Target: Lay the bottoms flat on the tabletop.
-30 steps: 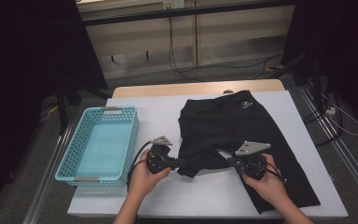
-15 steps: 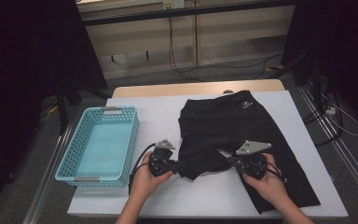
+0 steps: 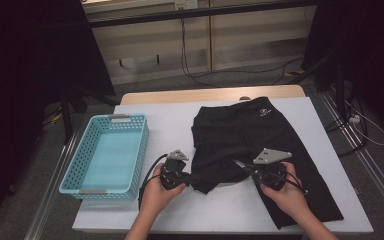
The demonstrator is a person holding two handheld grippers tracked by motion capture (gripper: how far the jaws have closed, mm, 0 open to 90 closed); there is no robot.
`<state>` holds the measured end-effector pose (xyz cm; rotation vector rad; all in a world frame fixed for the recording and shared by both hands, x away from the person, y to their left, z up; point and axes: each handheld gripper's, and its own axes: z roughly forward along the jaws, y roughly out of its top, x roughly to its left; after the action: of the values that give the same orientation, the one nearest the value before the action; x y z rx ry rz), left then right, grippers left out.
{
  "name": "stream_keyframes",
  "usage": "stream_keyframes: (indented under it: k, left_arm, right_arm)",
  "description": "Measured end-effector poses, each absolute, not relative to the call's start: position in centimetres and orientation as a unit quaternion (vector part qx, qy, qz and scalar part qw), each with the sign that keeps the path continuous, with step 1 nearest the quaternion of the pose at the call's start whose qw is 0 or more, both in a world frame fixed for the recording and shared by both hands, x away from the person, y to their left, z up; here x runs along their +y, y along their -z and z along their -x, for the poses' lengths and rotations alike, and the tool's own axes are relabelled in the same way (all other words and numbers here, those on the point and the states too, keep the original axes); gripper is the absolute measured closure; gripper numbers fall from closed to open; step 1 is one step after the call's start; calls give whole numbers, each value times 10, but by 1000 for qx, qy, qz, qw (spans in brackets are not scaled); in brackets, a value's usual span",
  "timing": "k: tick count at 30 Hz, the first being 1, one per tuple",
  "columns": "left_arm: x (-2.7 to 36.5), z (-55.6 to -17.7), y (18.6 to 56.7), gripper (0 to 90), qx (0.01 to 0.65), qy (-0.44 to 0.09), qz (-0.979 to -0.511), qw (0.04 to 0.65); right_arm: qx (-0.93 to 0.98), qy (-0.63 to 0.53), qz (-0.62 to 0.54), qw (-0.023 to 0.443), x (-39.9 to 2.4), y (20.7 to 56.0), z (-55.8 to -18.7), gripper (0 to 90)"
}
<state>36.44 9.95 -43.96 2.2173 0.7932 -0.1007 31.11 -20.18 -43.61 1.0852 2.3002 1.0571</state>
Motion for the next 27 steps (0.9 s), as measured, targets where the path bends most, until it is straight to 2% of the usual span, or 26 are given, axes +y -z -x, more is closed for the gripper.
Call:
stream_keyframes:
  k: [3, 6, 10, 13, 14, 16, 19, 27]
  left_arm:
    - [99, -364, 438, 884, 312, 38, -867, 386]
    - [100, -364, 437, 884, 313, 41, -864, 391]
    - [100, -363, 436, 884, 313, 39, -864, 393]
    - [101, -364, 436, 879, 309, 37, -863, 397]
    - [101, -364, 436, 847, 308, 28, -862, 401]
    - [101, -362, 433, 686, 304, 19, -862, 405]
    - [99, -358, 425, 586, 290, 8, -861, 419]
    - [91, -339, 412, 562, 253, 12, -867, 429]
  right_arm:
    - [827, -385, -368, 180, -197, 433, -303, 846]
    - [848, -381, -337, 147, -185, 436, -295, 825]
    - [865, -359, -320, 145, -169, 447, -297, 742]
    - [866, -350, -323, 152, -165, 453, -305, 762]
    - [863, -354, -328, 149, -165, 453, -307, 792]
    - [863, -354, -330, 146, -166, 453, -309, 889]
    - [862, -356, -330, 144, -168, 453, -309, 900]
    - [853, -368, -345, 131, -170, 452, -311, 900]
